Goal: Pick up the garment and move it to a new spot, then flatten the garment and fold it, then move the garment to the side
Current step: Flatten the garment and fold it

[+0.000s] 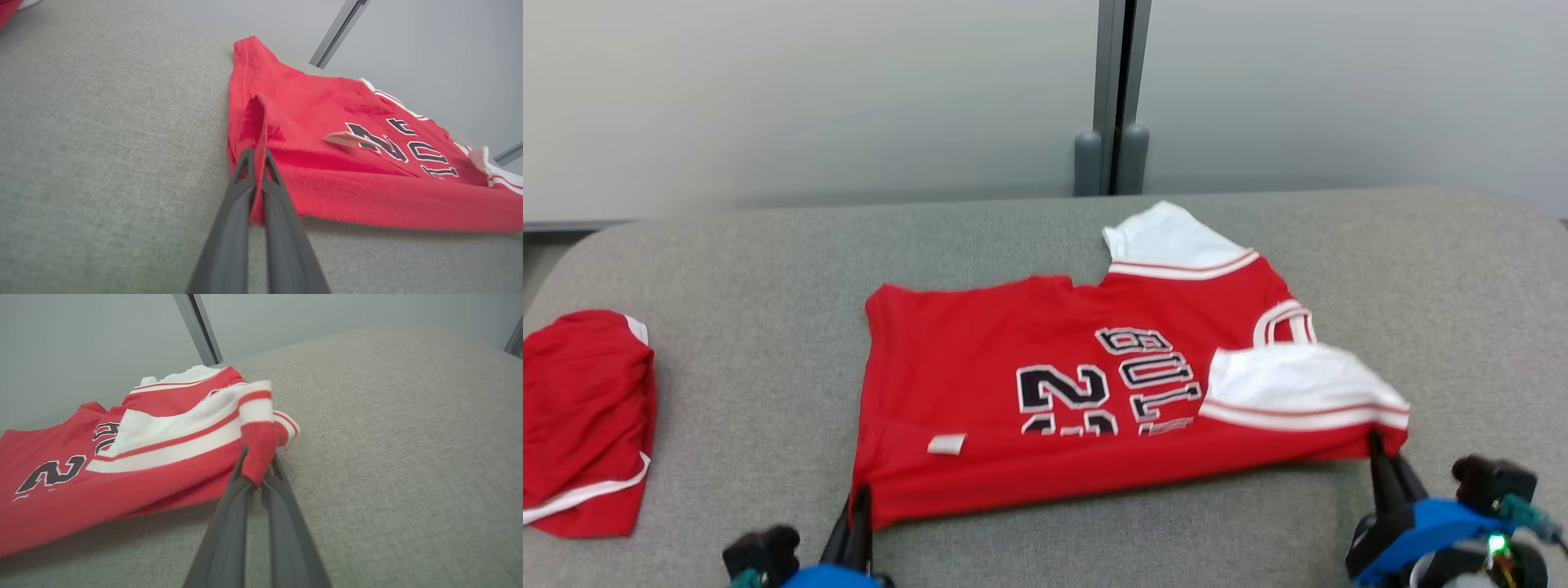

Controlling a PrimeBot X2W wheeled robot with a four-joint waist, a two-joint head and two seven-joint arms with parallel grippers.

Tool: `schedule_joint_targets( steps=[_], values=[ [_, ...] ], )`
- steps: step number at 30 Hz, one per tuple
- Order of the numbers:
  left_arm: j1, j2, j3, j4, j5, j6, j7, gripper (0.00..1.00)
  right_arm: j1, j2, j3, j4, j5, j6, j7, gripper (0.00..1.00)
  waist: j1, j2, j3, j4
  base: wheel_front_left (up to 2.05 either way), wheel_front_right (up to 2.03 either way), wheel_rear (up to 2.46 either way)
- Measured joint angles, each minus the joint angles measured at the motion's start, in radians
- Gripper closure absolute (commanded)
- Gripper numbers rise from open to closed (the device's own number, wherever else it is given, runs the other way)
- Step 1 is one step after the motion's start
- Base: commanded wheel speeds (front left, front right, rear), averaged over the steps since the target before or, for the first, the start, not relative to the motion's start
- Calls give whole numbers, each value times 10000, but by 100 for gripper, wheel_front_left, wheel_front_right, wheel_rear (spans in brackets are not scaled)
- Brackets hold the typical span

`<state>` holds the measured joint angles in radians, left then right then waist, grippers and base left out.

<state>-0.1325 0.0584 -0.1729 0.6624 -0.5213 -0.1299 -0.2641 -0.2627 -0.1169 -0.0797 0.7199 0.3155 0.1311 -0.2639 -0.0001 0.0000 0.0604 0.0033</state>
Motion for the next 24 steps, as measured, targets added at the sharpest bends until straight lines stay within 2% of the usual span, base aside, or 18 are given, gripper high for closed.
schedule_joint_targets(
  steps=[8, 9, 10, 14, 19, 24],
  values=[
    [1078, -40, 414, 203, 253, 0, 0, 100, 1258, -4, 1093, -138, 558, -2, 0, 100, -1, -1, -583, -125, 0, 0, 0],
    [1122, -48, 443, 192, 337, 0, 0, 60, 1317, -19, 1175, -75, 591, -2, 2, 0, -2, -1, -570, -120, 0, 0, 0],
    [1127, -59, 487, 155, 395, 0, 0, 0, 1345, -36, 1197, -67, 650, -2, 0, 0, -1, -1, -541, -113, 0, 0, 0],
    [973, -59, 686, -38, 736, 2, 0, 0, 1207, -232, 1126, -341, 629, -4, 0, 0, 0, -1, -255, -93, 0, 0, 0],
    [-66, -63, 917, -353, 1091, 161, -2, 0, 325, -385, 913, -842, 196, -4, -2, 0, 3, 0, 366, -111, 0, 0, 0],
    [-1591, -65, 782, 334, 1461, 238, 0, 0, -761, -353, 986, -991, -48, -4, -2, 0, 3, 0, 1083, -196, 0, 0, 0]
  ],
)
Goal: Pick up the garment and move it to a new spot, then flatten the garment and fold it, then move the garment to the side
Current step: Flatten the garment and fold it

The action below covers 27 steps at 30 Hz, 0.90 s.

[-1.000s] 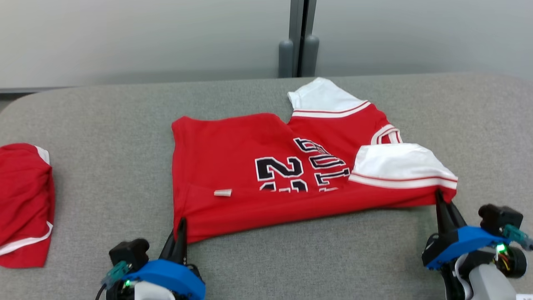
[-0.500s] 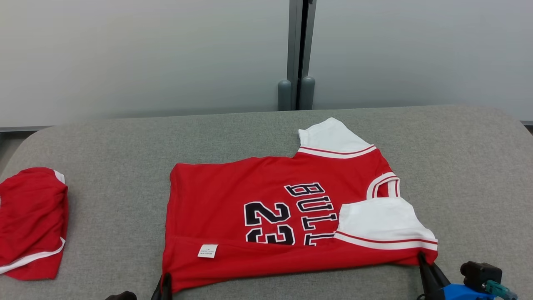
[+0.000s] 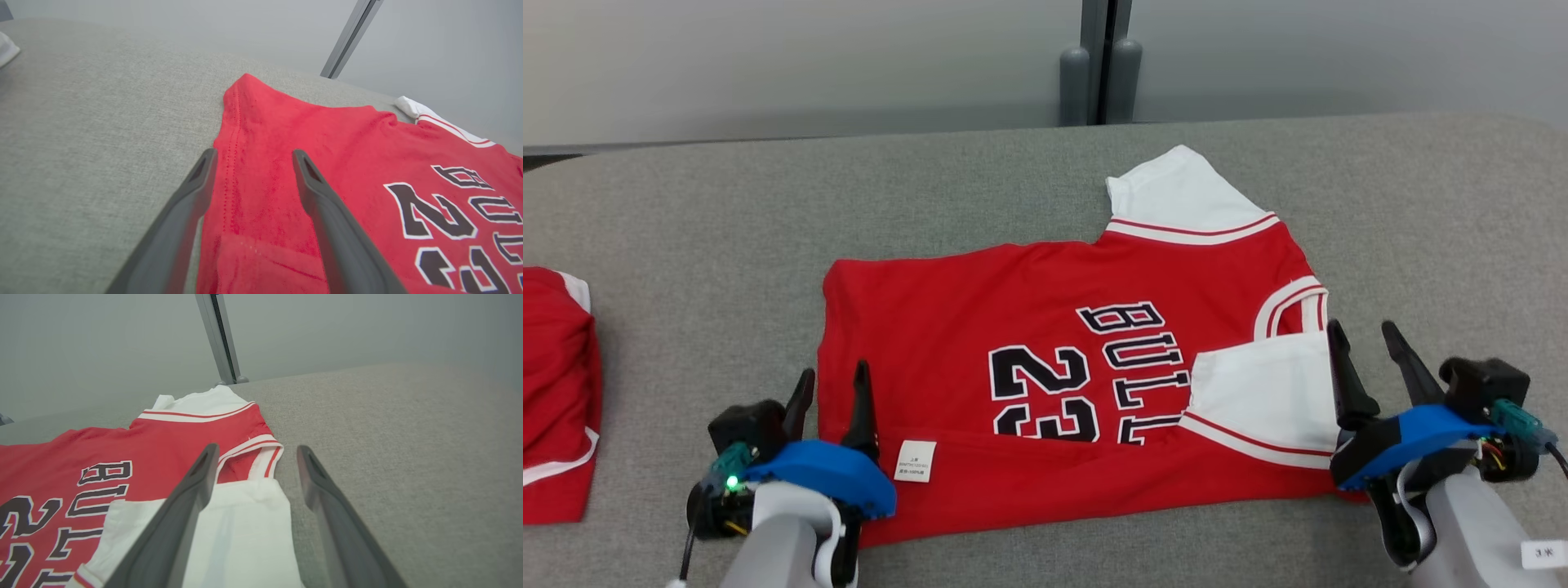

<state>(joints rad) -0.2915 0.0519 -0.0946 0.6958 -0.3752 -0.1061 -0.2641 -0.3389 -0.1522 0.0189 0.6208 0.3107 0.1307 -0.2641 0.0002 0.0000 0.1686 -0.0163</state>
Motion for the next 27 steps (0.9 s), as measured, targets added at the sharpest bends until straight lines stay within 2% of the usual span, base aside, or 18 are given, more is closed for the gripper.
schedule_joint_targets(
  steps=[6, 12, 16, 24, 25, 27],
  values=[
    [-2337, 426, -48, 1496, 140, 38, 343, 0, -1116, 176, 683, -127, 10, 0, 2, 0, 0, 0, 949, -244, 0, 0, 0],
    [-3891, 888, 56, 2644, 146, 88, 410, 0, -1765, 151, 1185, -324, 368, 0, 2, 0, 1, 3, 1746, -429, 0, 0, 0],
    [-4345, 999, 73, 3223, 134, 79, 297, 0, -1918, 96, 1379, -397, 499, 0, 2, 0, 0, 3, 2055, -477, 0, 0, 0],
    [-4942, 869, -224, 4011, 161, -21, 144, 0, -2364, -142, 1507, -435, 545, 0, 2, 0, -3, 3, 2379, -430, 0, 0, 0],
    [-4986, 832, -286, 4090, 184, -23, 109, 17, -2512, -186, 1561, -345, 545, 0, 2, 0, -3, 2, 2406, -406, 0, 0, 0],
    [-5110, 754, -410, 4253, 215, -36, 88, 100, -2925, -347, 1753, -54, 541, 0, 8, 0, -3, 2, 2457, -343, 0, 0, 0]
  ],
)
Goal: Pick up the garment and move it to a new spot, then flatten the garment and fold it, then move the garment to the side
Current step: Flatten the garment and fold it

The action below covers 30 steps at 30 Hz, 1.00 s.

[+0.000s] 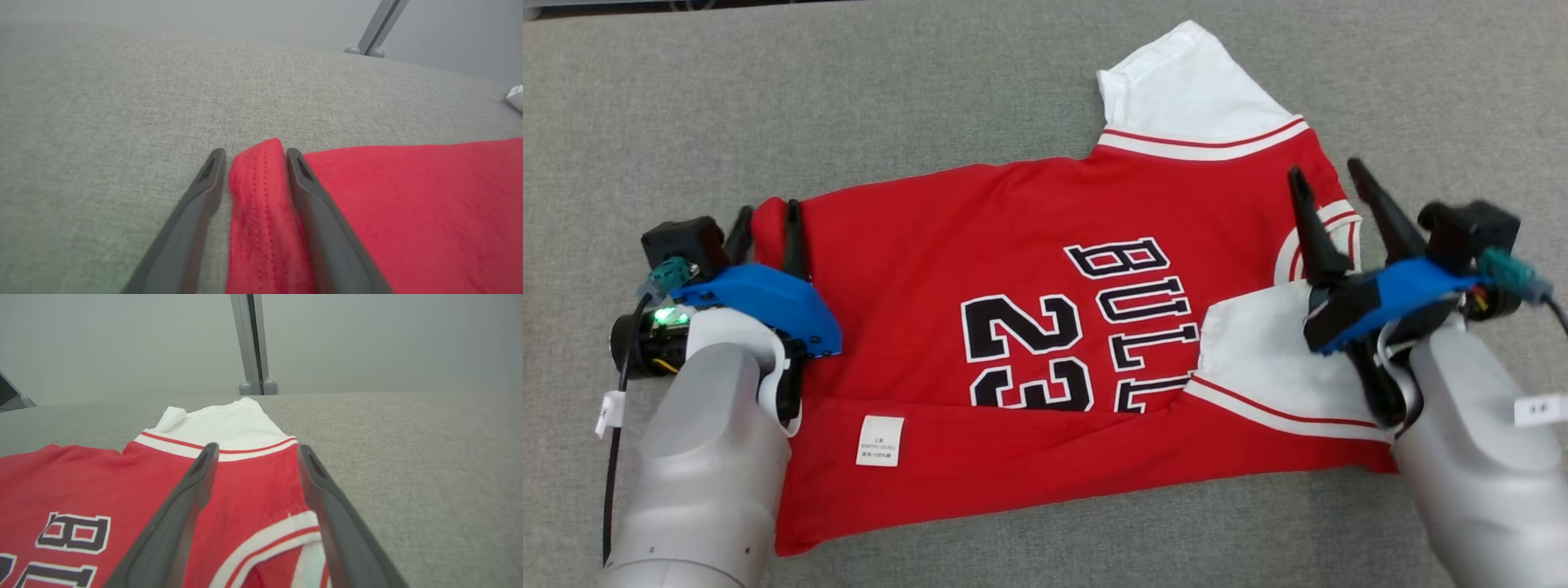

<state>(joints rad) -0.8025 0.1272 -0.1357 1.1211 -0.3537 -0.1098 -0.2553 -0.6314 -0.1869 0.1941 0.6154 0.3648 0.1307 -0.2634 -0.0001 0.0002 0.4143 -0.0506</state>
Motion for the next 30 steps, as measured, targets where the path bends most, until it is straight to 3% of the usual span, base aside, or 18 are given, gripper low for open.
schedule_joint_targets(
  steps=[7, 15, 23, 29, 30],
  values=[
    [-357, -380, -339, -35, 21, -92, -52, 100, -2277, -671, 514, 1534, -23, 0, 1384, 0, 1, -1, 269, 466, 0, 0, 0],
    [-451, -754, -970, -986, -219, -148, -63, 100, -4375, -1266, 372, 3578, -355, 2, 2376, 0, 2, 0, 615, 1531, 0, 0, 0],
    [-333, -755, -3156, -2412, -2307, -188, -63, 100, -5696, -1829, 336, 5127, -1035, 0, 2917, 0, 2, 0, 1149, 2656, 0, 0, 0],
    [-340, -761, -4288, -3010, -3173, 224, -63, 100, -6230, -1998, 282, 5990, -1386, -2, 3290, 0, 2, 0, 1497, 3305, 0, 0, 0],
    [-350, -761, -4376, -3078, -3237, 278, -63, 100, -6328, -1988, 316, 6042, -1461, -2, 3352, 34, 1, -2, 1547, 3348, 0, 0, 0]
  ],
)
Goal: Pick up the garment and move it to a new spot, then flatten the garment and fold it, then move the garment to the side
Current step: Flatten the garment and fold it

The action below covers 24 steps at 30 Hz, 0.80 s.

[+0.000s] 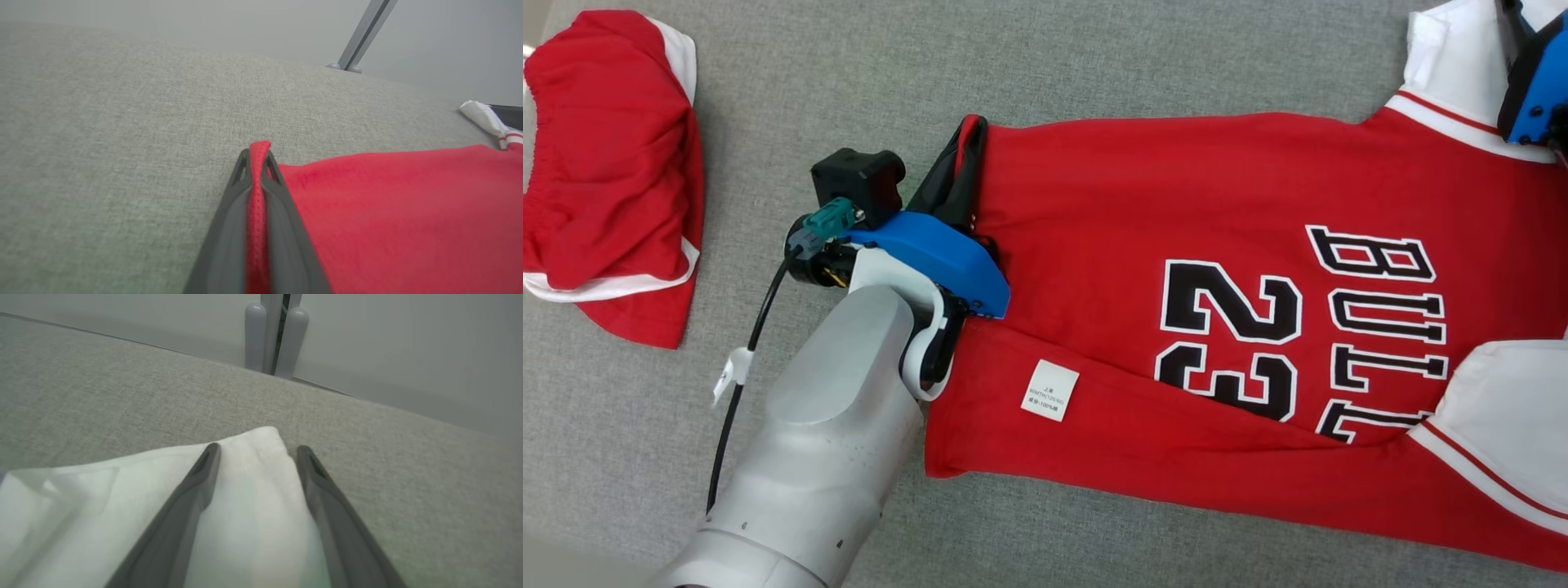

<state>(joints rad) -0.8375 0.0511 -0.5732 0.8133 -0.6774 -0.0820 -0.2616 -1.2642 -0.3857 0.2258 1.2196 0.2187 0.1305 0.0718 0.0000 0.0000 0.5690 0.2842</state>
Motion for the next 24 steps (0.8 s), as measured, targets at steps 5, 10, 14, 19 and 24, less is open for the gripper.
schedule_joint_targets(
  steps=[5, 10, 14, 19, 24],
  values=[
    [-83, -2, -207, -59, -167, 222, 0, 100, -133, 123, 167, 140, -194, 4, -46, 100, 0, 0, 35, -5, 0, 0, 0],
    [-206, -12, 349, -295, 291, 589, 0, 100, -168, -50, -303, 117, -420, 4, -1779, 100, 2, 1, -64, -196, 0, 0, 0],
    [-198, -15, 1099, -546, 918, 763, 0, 100, -211, -10, -788, 130, -520, 6, -2871, 100, 0, 0, -265, -422, 0, 0, 0],
    [262, 56, 2159, -717, 1584, 757, 0, 100, 250, 347, -1703, -201, -86, 6, -3304, 100, 0, 1, -607, -909, 0, 0, 0],
    [867, 148, 2882, -748, 2238, 596, 0, 100, 1804, 779, -2148, -2242, 775, 4, -3329, 100, 1, 0, -1156, -1376, 0, 0, 0]
  ],
)
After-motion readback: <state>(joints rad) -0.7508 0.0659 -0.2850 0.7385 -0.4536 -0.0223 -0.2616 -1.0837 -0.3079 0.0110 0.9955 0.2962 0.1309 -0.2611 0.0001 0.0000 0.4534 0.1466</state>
